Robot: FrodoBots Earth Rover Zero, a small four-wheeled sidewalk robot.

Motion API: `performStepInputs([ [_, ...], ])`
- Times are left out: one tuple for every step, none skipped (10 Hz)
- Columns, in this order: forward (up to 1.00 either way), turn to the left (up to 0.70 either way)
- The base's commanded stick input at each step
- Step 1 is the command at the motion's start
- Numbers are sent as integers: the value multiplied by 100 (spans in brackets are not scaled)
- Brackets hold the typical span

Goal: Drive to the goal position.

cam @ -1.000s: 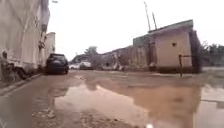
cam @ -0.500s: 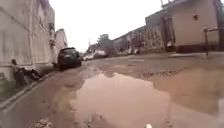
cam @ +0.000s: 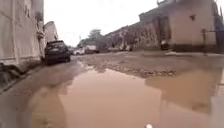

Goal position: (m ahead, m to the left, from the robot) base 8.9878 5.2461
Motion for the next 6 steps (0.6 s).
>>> performStepInputs([
  [100,12],
  [100,12],
  [100,12],
  [100,12],
  [100,12],
  [100,12],
])
